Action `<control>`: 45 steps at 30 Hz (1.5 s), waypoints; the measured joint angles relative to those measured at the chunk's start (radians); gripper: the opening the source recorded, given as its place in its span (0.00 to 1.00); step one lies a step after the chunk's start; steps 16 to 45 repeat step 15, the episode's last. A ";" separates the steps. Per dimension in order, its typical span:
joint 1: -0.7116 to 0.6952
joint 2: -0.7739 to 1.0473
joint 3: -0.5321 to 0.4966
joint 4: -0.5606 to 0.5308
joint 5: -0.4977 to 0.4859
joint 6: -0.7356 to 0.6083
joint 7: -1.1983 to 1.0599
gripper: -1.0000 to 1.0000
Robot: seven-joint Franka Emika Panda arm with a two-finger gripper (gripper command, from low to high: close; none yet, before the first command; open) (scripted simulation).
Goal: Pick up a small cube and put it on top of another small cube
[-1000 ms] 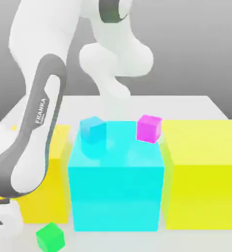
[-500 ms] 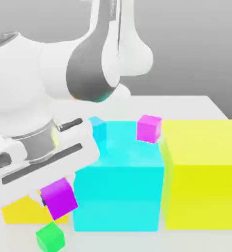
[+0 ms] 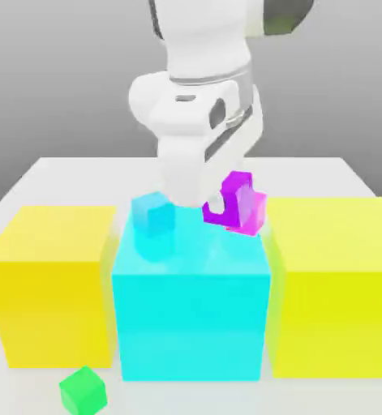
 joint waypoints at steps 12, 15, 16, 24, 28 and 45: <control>0.052 -0.234 0.107 -0.258 -0.093 0.079 -0.057 1.00; 0.052 -0.234 0.107 -0.258 -0.093 0.079 -0.057 1.00; 0.052 -0.234 0.107 -0.258 -0.093 0.079 -0.057 1.00; 0.052 -0.234 0.107 -0.258 -0.093 0.079 -0.057 1.00; 0.052 -0.234 0.107 -0.258 -0.093 0.079 -0.057 1.00; 0.052 -0.234 0.107 -0.258 -0.093 0.079 -0.057 1.00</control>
